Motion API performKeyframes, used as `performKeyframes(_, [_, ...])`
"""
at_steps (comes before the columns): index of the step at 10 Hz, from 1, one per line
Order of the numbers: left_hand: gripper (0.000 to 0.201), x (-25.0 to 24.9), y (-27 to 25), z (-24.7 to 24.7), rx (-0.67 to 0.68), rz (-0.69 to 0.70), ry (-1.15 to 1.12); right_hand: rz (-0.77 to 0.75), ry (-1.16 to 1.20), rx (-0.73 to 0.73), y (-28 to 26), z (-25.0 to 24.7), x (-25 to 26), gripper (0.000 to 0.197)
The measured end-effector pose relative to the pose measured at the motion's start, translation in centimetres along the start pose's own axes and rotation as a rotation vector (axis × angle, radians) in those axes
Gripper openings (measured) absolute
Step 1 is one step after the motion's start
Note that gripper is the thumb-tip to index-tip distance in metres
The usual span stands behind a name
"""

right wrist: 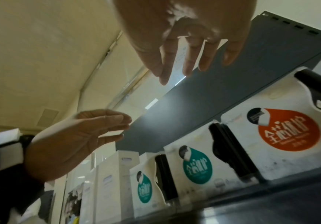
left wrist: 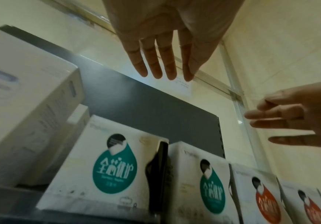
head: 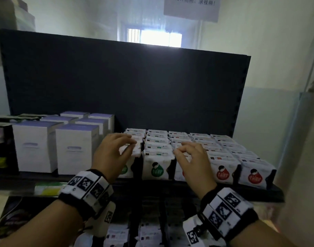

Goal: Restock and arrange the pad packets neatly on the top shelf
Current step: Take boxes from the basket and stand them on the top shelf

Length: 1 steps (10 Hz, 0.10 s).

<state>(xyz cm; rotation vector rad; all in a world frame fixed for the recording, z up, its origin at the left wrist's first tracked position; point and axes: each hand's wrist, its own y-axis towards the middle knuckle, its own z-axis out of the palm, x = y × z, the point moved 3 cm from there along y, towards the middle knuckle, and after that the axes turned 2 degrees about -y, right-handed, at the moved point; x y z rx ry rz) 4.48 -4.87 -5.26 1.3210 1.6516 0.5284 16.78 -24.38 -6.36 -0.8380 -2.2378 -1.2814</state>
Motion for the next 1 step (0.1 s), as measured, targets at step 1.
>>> performKeyframes(1, [0.012,0.34,-0.62,-2.47,-0.110,-0.092,-0.142,0.032,0.134,-0.038,-0.31,-1.31,0.50,0.010])
